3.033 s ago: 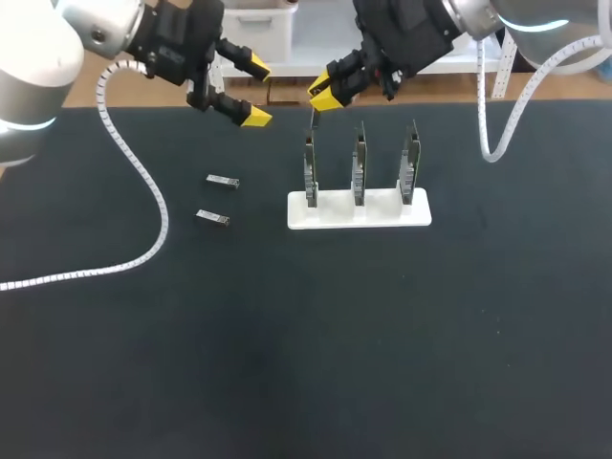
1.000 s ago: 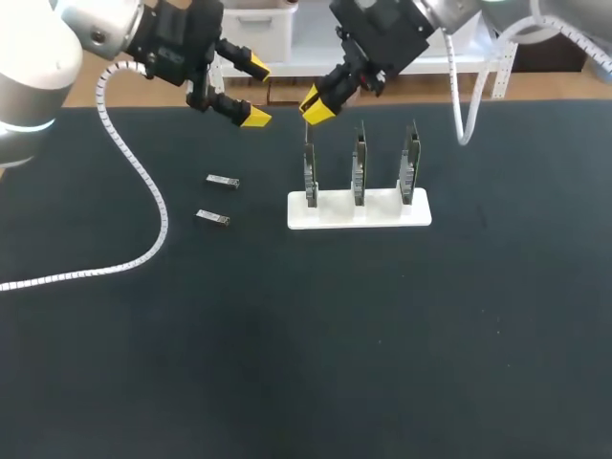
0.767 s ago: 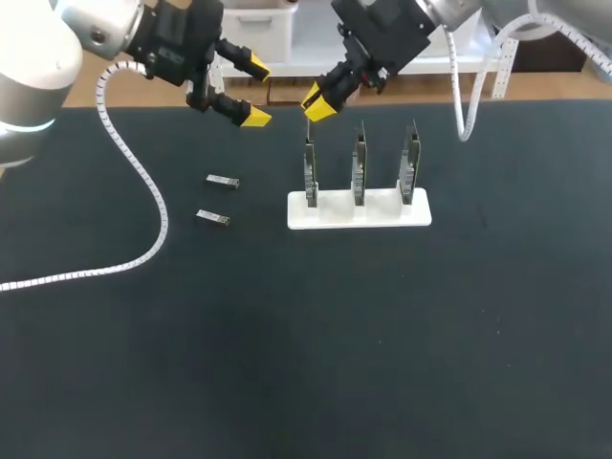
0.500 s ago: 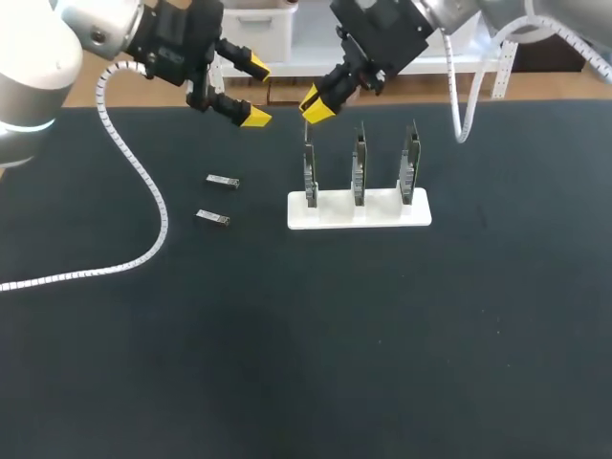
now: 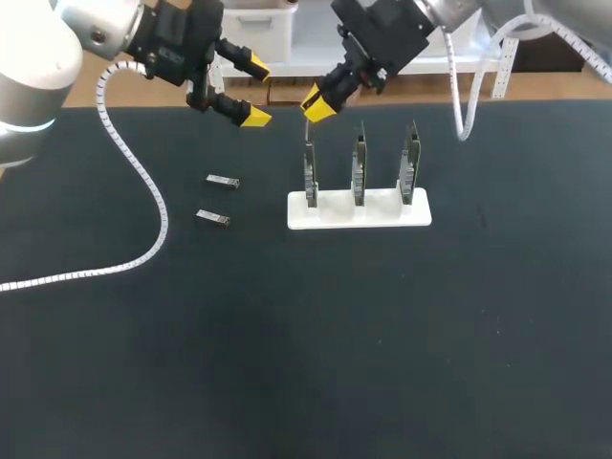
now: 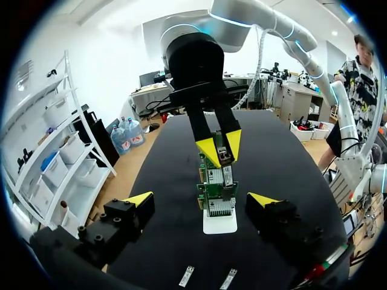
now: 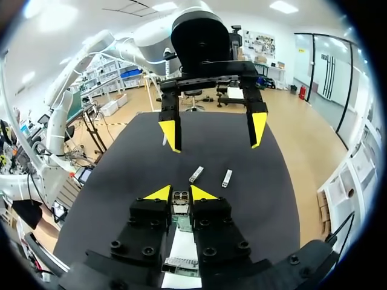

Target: Pick up the optical module with the left hand, and insert it into the network port with the right hand.

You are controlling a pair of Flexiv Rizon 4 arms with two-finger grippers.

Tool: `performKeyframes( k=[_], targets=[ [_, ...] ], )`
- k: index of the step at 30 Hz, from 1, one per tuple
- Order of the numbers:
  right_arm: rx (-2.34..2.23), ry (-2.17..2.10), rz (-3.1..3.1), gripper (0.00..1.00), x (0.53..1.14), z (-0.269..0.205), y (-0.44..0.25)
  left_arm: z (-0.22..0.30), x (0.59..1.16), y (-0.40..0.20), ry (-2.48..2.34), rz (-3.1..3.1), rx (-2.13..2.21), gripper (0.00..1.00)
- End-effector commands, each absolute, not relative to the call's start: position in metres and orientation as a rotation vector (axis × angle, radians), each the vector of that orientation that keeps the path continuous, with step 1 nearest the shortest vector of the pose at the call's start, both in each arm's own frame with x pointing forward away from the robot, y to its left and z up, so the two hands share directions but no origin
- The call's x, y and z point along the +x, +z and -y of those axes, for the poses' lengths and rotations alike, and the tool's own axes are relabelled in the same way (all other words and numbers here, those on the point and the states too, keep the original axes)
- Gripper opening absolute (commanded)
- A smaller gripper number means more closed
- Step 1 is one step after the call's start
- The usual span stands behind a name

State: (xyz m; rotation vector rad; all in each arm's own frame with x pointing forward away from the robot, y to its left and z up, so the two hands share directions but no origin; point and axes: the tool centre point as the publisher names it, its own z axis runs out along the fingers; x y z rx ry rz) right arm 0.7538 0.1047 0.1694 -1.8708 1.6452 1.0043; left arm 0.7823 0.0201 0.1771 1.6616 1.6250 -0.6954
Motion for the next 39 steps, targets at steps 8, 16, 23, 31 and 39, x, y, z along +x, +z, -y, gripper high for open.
performKeyframes(
  k=[8,16,23,31,39],
  targets=[
    [-1.919,0.945,-1.682,0.00,0.751,-0.111,0.175,-0.020,0.782,0.178,-0.692,-1.632,1.663,1.00],
    [-1.908,0.958,-1.693,0.00,0.751,-0.110,0.171,-0.020,0.782,0.178,-0.692,-1.632,1.663,1.00],
    [-1.906,0.942,-1.701,0.00,0.751,-0.109,0.172,-0.020,0.782,0.178,-0.692,-1.632,1.663,1.00],
    [-1.907,0.954,-1.710,0.00,0.749,-0.111,0.168,-0.020,0.782,0.178,-0.692,-1.632,1.663,1.00],
    [-1.889,0.842,-1.758,0.00,0.746,-0.113,0.180,-0.020,0.782,0.178,-0.692,-1.632,1.663,1.00]
  ],
)
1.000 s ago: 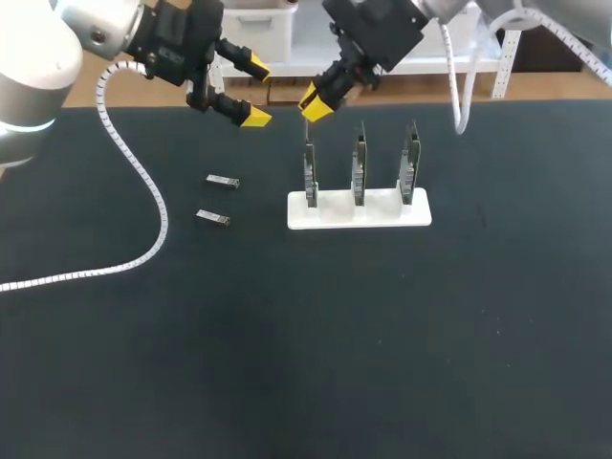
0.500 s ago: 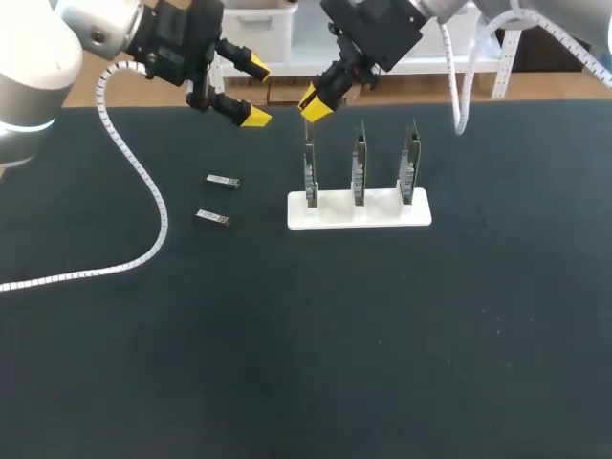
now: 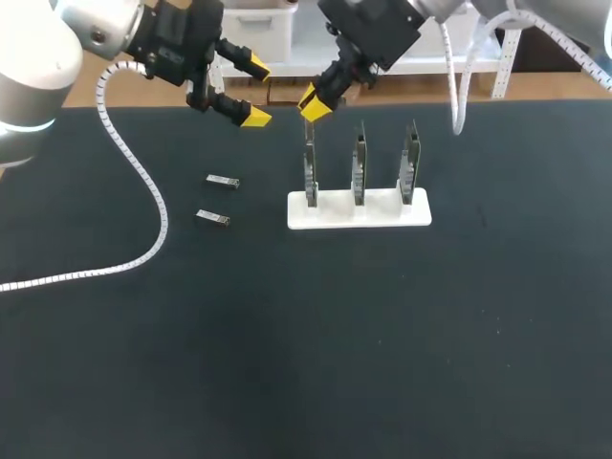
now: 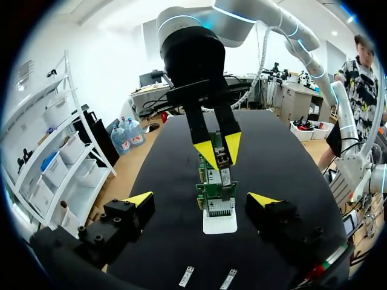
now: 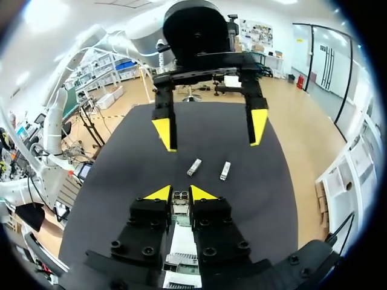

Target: Pick up the optical module with the left hand, and insert it into the network port with the right hand.

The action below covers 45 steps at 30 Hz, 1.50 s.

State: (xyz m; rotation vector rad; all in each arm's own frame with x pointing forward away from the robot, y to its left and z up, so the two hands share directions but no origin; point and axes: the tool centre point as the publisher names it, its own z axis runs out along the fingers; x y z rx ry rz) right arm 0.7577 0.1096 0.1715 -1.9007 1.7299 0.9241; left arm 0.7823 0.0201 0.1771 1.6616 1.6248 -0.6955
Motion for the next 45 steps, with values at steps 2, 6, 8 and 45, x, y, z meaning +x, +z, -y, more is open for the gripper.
performKeyframes(
  k=[2,6,8,45],
  targets=[
    [-1.877,0.807,-1.778,0.00,0.743,-0.115,0.184,-0.020,0.782,0.178,-0.692,-1.632,1.663,1.00],
    [-1.857,0.788,-1.793,0.00,0.738,-0.117,0.186,-0.020,0.782,0.178,-0.692,-1.632,1.663,1.00],
    [-1.842,0.790,-1.801,0.00,0.736,-0.115,0.184,-0.020,0.782,0.178,-0.692,-1.632,1.663,1.00],
    [-1.848,0.835,-1.790,0.00,0.750,-0.107,0.174,-0.020,0.782,0.178,-0.692,-1.632,1.663,1.00]
  ],
)
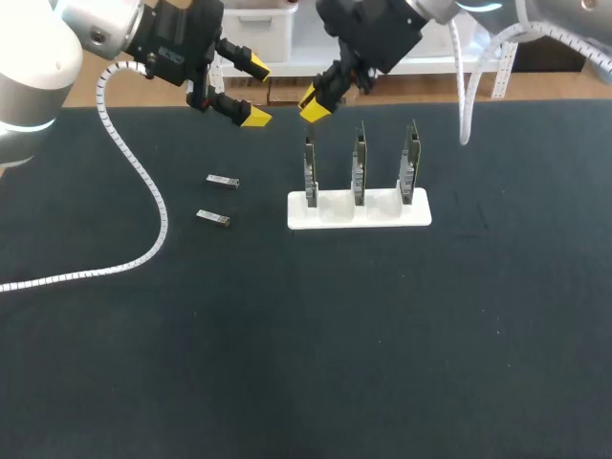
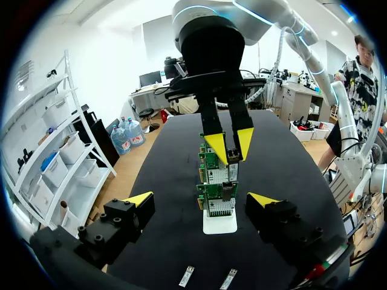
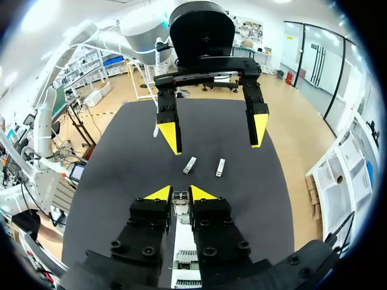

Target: Pick up the optical module with the left hand, and insert it into the network port with the right hand.

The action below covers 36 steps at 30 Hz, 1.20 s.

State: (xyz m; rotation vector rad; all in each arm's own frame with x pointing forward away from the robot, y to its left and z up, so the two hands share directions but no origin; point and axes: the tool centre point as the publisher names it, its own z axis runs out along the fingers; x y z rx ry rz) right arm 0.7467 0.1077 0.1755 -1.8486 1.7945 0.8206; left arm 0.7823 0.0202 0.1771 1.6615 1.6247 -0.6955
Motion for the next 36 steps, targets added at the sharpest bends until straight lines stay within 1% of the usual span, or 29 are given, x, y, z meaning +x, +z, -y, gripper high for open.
performKeyframes(
  k=[1,15,36],
  targets=[
    [-1.849,0.838,-1.790,0.00,0.7498,-0.1078,0.1729,-0.0196,0.7819,0.1781,-0.692,-1.632,1.663,1.00],
    [-1.873,0.845,-1.756,0.00,0.7489,-0.1132,0.1767,-0.0196,0.7819,0.1781,-0.692,-1.632,1.663,1.00],
    [-1.850,0.839,-1.783,0.00,0.7472,-0.1089,0.1743,-0.0196,0.7819,0.1781,-0.692,-1.632,1.663,1.00]
  ],
)
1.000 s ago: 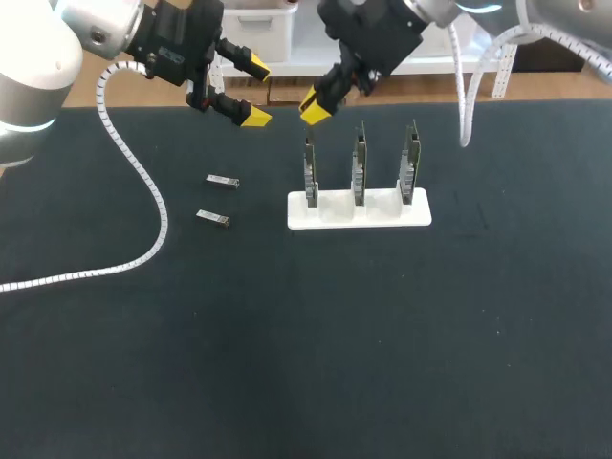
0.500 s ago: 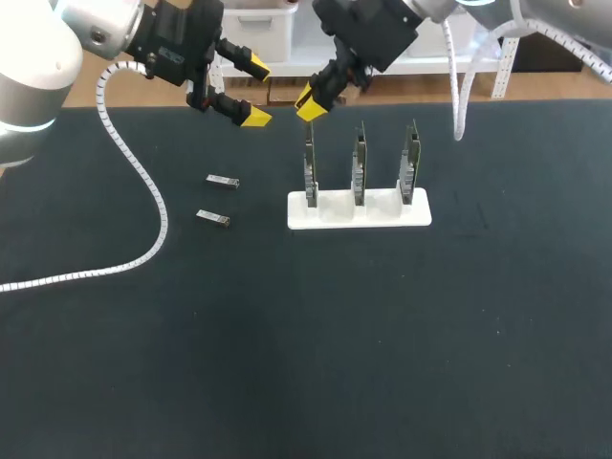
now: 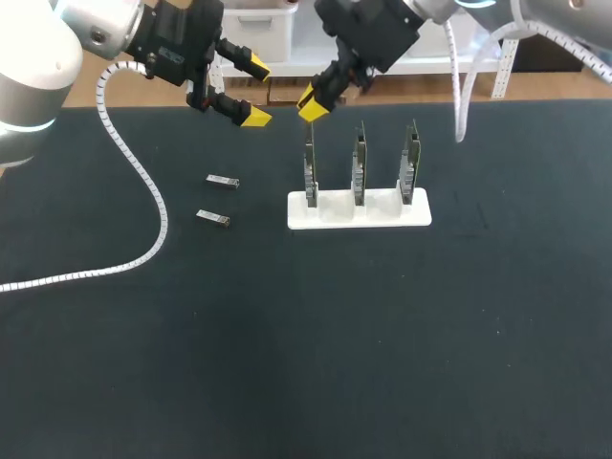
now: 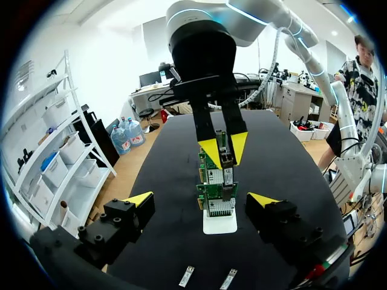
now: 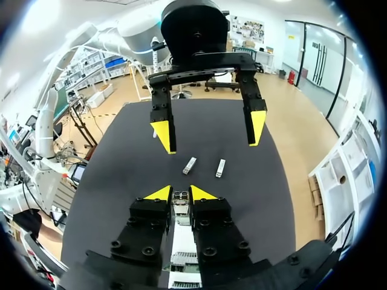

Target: Pick up the optical module with the left hand, and insert it into the network port with the right hand.

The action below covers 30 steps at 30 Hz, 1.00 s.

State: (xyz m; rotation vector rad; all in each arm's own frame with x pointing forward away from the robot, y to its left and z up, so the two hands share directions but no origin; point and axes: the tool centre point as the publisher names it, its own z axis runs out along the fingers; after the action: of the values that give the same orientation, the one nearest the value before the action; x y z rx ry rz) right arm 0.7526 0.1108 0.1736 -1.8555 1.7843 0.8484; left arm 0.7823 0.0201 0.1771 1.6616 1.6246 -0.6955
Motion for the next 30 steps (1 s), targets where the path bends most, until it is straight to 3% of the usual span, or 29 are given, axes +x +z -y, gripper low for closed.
performKeyframes(
  k=[1,30],
  targets=[
    [-1.853,0.846,-1.782,0.00,0.7475,-0.1092,0.1727,-0.0196,0.7819,0.1781,-0.692,-1.632,1.663,1.00],
    [-1.848,0.872,-1.787,0.00,0.7503,-0.1088,0.1673,-0.0196,0.7819,0.1781,-0.692,-1.632,1.663,1.00]
  ],
)
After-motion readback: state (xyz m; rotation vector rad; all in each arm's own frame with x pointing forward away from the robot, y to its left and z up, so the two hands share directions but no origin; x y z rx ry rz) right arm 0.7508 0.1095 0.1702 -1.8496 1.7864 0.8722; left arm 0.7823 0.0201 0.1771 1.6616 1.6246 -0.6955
